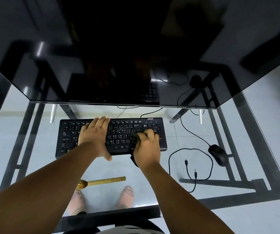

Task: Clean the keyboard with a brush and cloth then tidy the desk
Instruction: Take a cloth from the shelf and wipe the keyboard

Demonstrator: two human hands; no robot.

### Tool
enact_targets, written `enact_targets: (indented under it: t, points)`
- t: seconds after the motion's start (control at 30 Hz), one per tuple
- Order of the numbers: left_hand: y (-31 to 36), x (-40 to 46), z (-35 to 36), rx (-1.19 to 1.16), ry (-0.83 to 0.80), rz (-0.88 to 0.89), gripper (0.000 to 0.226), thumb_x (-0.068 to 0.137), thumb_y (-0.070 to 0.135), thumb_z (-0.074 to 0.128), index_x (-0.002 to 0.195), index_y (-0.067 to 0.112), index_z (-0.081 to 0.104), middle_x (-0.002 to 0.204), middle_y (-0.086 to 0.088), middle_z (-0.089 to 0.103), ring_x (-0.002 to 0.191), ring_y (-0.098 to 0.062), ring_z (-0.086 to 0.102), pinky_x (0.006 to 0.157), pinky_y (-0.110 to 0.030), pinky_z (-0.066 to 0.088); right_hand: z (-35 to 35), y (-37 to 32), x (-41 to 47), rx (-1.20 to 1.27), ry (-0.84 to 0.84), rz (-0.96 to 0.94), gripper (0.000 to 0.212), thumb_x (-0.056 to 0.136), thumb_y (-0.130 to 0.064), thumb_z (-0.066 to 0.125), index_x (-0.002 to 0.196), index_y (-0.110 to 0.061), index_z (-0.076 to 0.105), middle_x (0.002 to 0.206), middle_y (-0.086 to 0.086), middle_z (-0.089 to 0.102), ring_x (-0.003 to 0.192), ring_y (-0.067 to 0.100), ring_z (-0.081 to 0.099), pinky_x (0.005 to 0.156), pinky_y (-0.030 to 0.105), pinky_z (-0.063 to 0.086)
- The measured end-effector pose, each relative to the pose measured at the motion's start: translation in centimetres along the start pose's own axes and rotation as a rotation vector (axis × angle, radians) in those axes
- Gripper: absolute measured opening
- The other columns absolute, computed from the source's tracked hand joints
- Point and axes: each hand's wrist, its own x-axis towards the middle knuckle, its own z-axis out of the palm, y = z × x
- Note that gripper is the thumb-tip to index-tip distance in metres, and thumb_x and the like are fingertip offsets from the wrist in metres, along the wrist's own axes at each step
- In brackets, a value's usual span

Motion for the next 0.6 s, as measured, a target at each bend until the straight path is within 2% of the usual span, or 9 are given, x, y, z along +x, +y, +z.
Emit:
enact_targets:
  t: [0.1,0.23,0.3,0.37,0.43,0.5,0.6]
  points:
    - [0.0,0.0,0.2,0.001,-0.003,0.005,0.150,0.042,0.063,0.085,0.153,0.023,-0.007,0.162,0.005,0.000,0.150,-0.019,0.001,0.120,-0.042,0.015,-0.1,0.2,0.3,-0.007,-0.073,-0.071,0.030,0.087,-0.006,0.050,0.110,-0.015,0.068,0.116,0.002,0.052,0.101,0.024,0.044,0.074,0.031,0.051]
    - [-0.1,0.1,0.3,0.001,0.006,0.018,0.149,0.042,0.065,0.083,0.153,0.023,-0.007,0.162,0.005,0.001,0.150,-0.019,0.002,0.119,-0.042,0.015,0.2,-0.6,0.2,0.021,0.002,0.043,0.030,0.086,-0.007,0.049,0.108,-0.015,0.068,0.115,0.003,0.052,0.099,0.025,0.045,0.079,0.035,0.051]
    - [-0.3,0.1,0.3,-0.002,0.017,0.026,0.149,0.041,0.067,0.082,0.153,0.023,-0.007,0.161,0.005,0.002,0.149,-0.019,0.003,0.119,-0.042,0.015,0.6,-1.5,-0.1,0.045,-0.034,-0.027,0.028,0.087,-0.007,0.049,0.107,-0.014,0.068,0.114,0.004,0.051,0.098,0.024,0.045,0.080,0.033,0.050]
    - [-0.6,0.2,0.5,-0.008,0.022,0.040,0.148,0.042,0.070,0.080,0.153,0.024,-0.007,0.162,0.006,0.001,0.149,-0.018,0.003,0.120,-0.042,0.014,0.5,-1.4,0.1,0.057,-0.075,-0.078,0.028,0.089,-0.009,0.049,0.109,-0.015,0.067,0.114,0.002,0.050,0.100,0.022,0.044,0.075,0.031,0.052]
    - [-1.0,0.2,0.8,-0.018,0.022,0.052,0.148,0.042,0.073,0.077,0.152,0.026,-0.009,0.162,0.007,-0.002,0.150,-0.017,0.001,0.120,-0.043,0.013,0.4,-0.9,0.3,0.053,-0.042,-0.016,0.028,0.090,-0.010,0.049,0.110,-0.017,0.068,0.116,0.000,0.050,0.103,0.022,0.044,0.073,0.033,0.053]
    - [-1.2,0.2,0.9,-0.021,0.024,0.061,0.147,0.043,0.077,0.074,0.152,0.026,-0.011,0.162,0.007,-0.003,0.150,-0.017,0.000,0.120,-0.043,0.012,0.6,-1.3,0.0,0.072,-0.003,0.020,0.028,0.088,-0.008,0.050,0.108,-0.016,0.068,0.116,0.002,0.051,0.101,0.024,0.045,0.077,0.033,0.052]
    - [-1.6,0.2,0.9,-0.011,0.033,0.078,0.147,0.043,0.079,0.073,0.152,0.025,-0.010,0.162,0.007,-0.002,0.150,-0.016,0.001,0.121,-0.043,0.011,1.0,-2.3,0.0,0.085,-0.076,-0.113,0.028,0.087,-0.008,0.051,0.109,-0.014,0.068,0.113,0.004,0.049,0.100,0.024,0.045,0.076,0.033,0.052]
